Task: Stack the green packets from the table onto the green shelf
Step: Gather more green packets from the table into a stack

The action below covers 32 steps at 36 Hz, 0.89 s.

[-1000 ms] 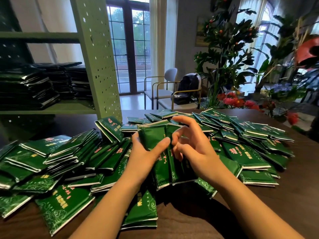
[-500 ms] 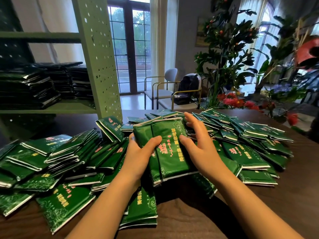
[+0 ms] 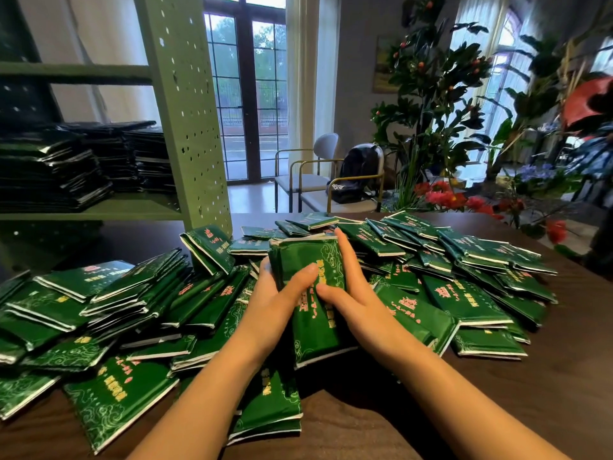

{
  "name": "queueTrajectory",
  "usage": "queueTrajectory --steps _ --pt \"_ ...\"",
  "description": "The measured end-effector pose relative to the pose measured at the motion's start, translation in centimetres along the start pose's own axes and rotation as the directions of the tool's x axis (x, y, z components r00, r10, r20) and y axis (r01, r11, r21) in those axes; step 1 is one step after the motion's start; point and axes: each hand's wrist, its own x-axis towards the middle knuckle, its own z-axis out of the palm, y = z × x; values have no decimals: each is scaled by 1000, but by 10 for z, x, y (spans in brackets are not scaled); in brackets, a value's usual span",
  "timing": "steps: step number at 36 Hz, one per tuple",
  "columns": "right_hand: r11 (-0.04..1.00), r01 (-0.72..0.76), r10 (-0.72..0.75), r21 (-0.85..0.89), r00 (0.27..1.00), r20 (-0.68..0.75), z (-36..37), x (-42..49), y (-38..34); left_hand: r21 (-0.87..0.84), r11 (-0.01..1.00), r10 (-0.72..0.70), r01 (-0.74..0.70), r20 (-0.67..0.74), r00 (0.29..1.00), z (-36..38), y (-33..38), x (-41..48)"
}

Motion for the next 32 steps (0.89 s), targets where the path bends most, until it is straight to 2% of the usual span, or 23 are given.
queueTrajectory --steps 3,8,10,13,15,17,19,22,26,32 --pt "999 20 -19 -31 1000 12 2 1 3 42 999 10 -11 34 999 -3 0 0" --pt "992 -45 38 122 998 56 -4 9 2 55 997 -48 45 40 998 -7 -2 3" --pt "993 -30 21 116 996 86 -11 11 2 44 997 -63 62 20 998 -8 -1 3" --pt "999 -6 9 -42 998 64 -23 11 -2 -8 993 -114 114 1 993 -7 2 2" --pt "951 40 -47 -308 999 -14 -35 11 -6 -55 990 -132 130 -31 991 -5 3 2" --pt "779 10 -54 -627 997 -51 -50 12 -5 -130 982 -151 140 -84 985 -5 5 2" --pt "596 -76 31 -800 997 -72 -65 12 -5 -197 970 -173 144 -138 975 -7 6 3" --pt "483 -190 197 -855 975 -105 -79 9 -5 -272 956 -168 107 -214 962 -11 6 6" --pt "483 -235 357 -843 932 -55 -79 7 -4 -290 954 -165 80 -280 946 -13 3 11" --pt "457 -232 430 -859 903 -15 -68 4 -5 -282 957 -156 69 -299 941 -13 1 12"
